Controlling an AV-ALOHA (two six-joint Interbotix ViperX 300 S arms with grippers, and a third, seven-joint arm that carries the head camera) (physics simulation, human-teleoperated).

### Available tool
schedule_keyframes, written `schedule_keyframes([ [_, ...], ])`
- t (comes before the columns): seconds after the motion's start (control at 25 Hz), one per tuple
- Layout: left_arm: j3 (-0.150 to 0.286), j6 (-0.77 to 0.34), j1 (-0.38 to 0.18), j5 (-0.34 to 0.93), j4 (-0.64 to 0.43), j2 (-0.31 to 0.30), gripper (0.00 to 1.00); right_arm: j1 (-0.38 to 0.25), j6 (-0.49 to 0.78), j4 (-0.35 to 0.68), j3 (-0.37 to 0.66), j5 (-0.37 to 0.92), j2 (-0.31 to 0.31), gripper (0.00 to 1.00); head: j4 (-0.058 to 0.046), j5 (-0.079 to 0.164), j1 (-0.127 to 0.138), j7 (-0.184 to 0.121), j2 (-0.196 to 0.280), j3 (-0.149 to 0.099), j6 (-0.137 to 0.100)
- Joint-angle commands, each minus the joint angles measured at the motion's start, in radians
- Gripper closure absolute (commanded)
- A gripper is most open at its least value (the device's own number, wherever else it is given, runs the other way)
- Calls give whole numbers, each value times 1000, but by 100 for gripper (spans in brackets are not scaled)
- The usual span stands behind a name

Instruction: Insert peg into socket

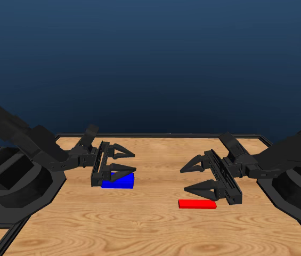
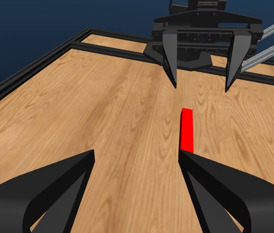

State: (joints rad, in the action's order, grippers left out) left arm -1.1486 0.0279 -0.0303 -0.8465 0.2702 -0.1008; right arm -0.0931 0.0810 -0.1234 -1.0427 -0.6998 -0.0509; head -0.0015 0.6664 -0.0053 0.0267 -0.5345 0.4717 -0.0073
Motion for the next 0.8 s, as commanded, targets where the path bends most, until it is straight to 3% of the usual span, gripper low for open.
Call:
schedule_keyframes([
  [0.04, -28, 16, 61, 233, -9, -71, 0, -21, 5, 1, 35, -8, 2, 0, 6, -21, 6, 19, 33, -28, 21],
  [0.16, -17, 8, 101, 350, -25, -79, 0, -28, -2, 5, 50, 2, 9, 0, 12, -36, 13, 27, 79, -45, 40],
  [0.36, -4, -28, 140, 457, -80, -77, 0, -28, 5, 10, 62, 4, 14, 0, 17, -37, 23, 34, 137, -71, 54],
  [0.8, -11, -153, 165, 497, -162, 21, 0, -10, 45, 14, 55, 0, 24, 0, 23, -32, 38, 18, 196, -96, 71],
])
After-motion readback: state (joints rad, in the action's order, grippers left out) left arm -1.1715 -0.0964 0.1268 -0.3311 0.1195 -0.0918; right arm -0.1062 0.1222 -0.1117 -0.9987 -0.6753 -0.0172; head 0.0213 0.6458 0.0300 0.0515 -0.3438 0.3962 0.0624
